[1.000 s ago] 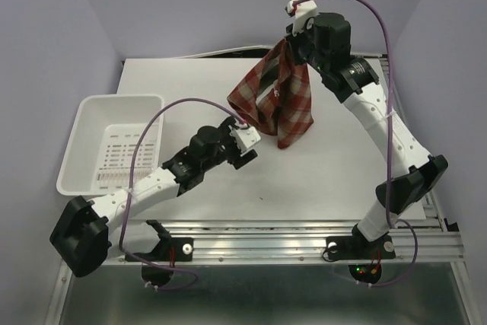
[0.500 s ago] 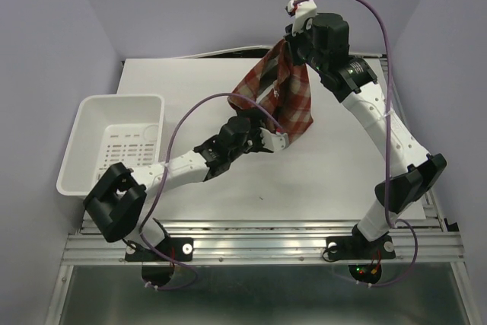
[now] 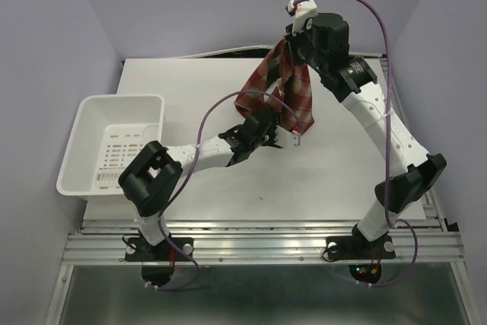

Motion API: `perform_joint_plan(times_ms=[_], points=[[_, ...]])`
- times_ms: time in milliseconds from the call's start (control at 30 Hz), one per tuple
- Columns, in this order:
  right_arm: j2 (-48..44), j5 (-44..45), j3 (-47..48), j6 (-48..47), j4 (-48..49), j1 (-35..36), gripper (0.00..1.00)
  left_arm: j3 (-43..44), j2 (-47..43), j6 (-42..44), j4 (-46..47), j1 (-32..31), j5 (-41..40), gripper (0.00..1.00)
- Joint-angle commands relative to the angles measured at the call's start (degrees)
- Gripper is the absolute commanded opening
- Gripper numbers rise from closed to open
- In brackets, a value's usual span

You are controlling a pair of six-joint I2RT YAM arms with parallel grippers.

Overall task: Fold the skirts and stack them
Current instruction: Flatten the skirt out

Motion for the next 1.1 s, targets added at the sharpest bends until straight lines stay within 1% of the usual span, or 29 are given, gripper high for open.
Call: perform_joint_plan(times_ms=[0,33,100,133,167,233,267,300,367,433,467,500,533,567,600,667,700,767,867,900,933,1033,1067], points=[[-2.8,2.7,2.5,-1.1,6.7,-0.6,0.01,1.4,-0.6,-0.3,-10.5,0.3,-0.3,0.55],[-3.1,3.2,2.4,-1.4,7.0,-1.2,0.01,-1.1,-2.6,1.4,-11.7,0.4,-0.1,0.48],[-3.4,3.3,2.4,-1.7,7.2,-1.8,0.01,-3.9,-5.4,2.5,-13.3,0.5,0.0,0.42],[-3.6,3.6,1.9,-2.0,7.1,-2.4,0.01,-5.6,-7.9,3.0,-16.5,0.8,0.3,0.37],[-3.7,3.8,1.7,-2.4,7.2,-2.4,0.01,-6.2,-9.2,3.1,-18.6,1.0,0.5,0.34],[-4.3,3.9,0.7,-3.0,7.3,-3.5,0.01,-7.4,-11.7,3.1,-22.7,1.9,0.8,0.24],[-4.8,3.8,-0.4,-3.4,7.7,-3.5,0.01,-7.5,-13.9,3.1,-24.1,3.4,1.0,0.08],[-5.1,3.7,-0.9,-3.5,7.7,-4.1,0.01,-7.6,-14.9,3.1,-25.5,4.3,1.0,0.0],[-5.4,3.5,-1.5,-3.9,7.7,-4.1,0.01,-7.3,-17.9,4.2,-27.4,7.8,2.4,0.0],[-5.7,2.9,-1.7,-3.8,7.6,-4.6,0.01,-7.1,-20.3,5.7,-28.3,10.0,6.2,0.0],[-5.8,2.4,-1.7,-3.4,7.6,-4.6,0.01,-7.6,-23.7,6.0,-27.3,11.2,8.1,0.06],[-5.9,1.9,-1.9,-3.1,7.6,-4.6,0.01,-8.2,-25.3,6.7,-25.1,11.2,12.2,0.12],[-5.9,0.7,-1.9,-2.3,7.5,-4.6,0.01,-9.7,-27.8,8.7,-23.9,9.9,13.2,0.28],[-5.9,0.4,-1.9,-1.9,7.6,-4.6,0.01,-10.7,-28.6,9.4,-22.2,9.9,13.5,0.35],[-5.6,-0.2,-1.8,-1.5,7.4,-4.6,0.01,-11.9,-28.9,9.8,-19.4,7.6,13.5,0.42],[-5.2,-0.5,-1.5,-0.5,7.1,-4.6,0.01,-11.8,-27.7,9.9,-17.4,5.4,13.5,0.65],[-5.1,-0.6,-1.3,-0.3,6.9,-4.6,0.01,-11.3,-26.8,9.3,-17.3,4.5,13.5,0.81],[-4.7,-1.2,-0.7,0.3,6.5,-4.6,0.01,-7.8,-23.3,7.6,-15.4,3.0,14.7,0.98],[-3.9,-1.7,0.5,2.0,5.8,-4.6,0.01,-4.6,-20.8,4.6,-12.3,2.9,18.7,0.98],[-3.7,-1.7,1.0,2.5,5.6,-4.6,0.01,-4.8,-20.8,4.7,-10.3,2.9,19.8,0.98],[-3.6,-1.7,1.4,3.0,5.3,-4.6,0.01,-6.0,-20.8,5.1,-6.4,3.0,22.3,0.98],[-2.9,-3.3,2.4,5.1,4.0,-4.6,0.01,-7.6,-20.3,6.3,0.1,2.9,25.8,0.98],[-2.8,-4.3,2.5,5.5,3.4,-4.6,0.01,-7.5,-19.9,6.7,0.6,2.9,26.2,0.98]])
